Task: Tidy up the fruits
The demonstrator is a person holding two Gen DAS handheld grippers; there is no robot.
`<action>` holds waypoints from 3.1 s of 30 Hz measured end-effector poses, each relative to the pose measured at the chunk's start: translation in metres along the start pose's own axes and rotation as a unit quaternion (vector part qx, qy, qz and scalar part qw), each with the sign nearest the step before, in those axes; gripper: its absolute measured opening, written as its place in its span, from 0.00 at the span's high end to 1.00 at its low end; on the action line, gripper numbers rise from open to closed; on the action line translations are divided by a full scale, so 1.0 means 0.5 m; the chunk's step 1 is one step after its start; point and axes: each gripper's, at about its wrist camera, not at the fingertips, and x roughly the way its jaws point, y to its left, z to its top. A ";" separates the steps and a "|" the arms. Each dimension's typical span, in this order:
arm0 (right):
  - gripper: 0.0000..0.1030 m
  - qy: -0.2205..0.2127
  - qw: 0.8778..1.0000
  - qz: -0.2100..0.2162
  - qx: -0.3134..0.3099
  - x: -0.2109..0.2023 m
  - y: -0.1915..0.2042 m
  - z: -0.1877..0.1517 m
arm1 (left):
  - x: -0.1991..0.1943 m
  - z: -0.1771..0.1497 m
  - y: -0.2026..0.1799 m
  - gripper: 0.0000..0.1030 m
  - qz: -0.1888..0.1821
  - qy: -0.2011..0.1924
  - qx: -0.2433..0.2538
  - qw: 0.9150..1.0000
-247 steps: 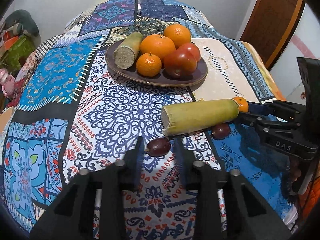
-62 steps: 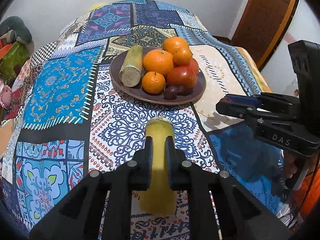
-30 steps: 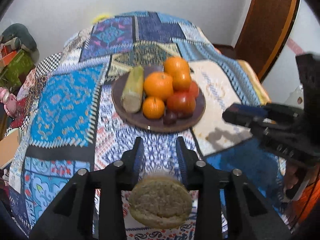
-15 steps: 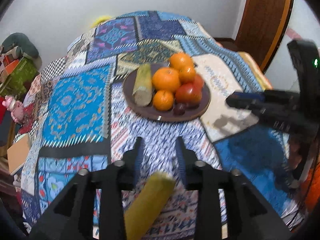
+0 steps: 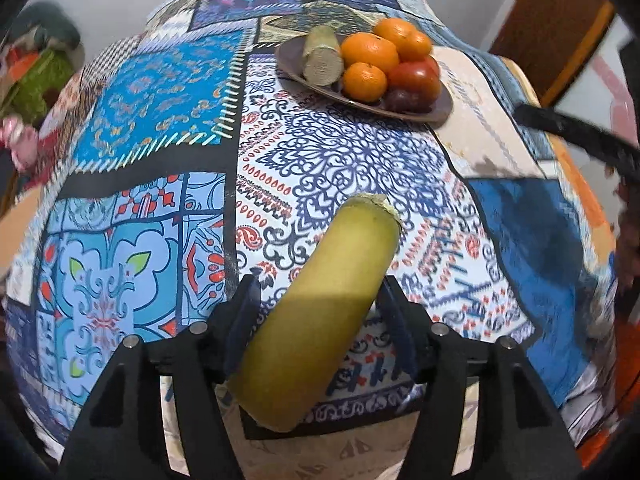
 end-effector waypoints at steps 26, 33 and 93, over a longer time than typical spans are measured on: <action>0.77 -0.010 1.000 -0.016 -0.007 0.009 -0.008 0.029 | -0.042 0.180 -0.026 0.64 0.006 -0.073 -0.003 0.997; 0.77 -0.008 1.000 -0.023 -0.015 0.047 -0.022 0.059 | -0.032 0.263 -0.045 0.64 -0.004 -0.092 0.008 0.996; 0.61 -0.280 0.959 -0.037 -0.036 -0.403 0.110 0.042 | -0.491 0.072 -0.148 0.45 0.024 -0.417 0.015 0.909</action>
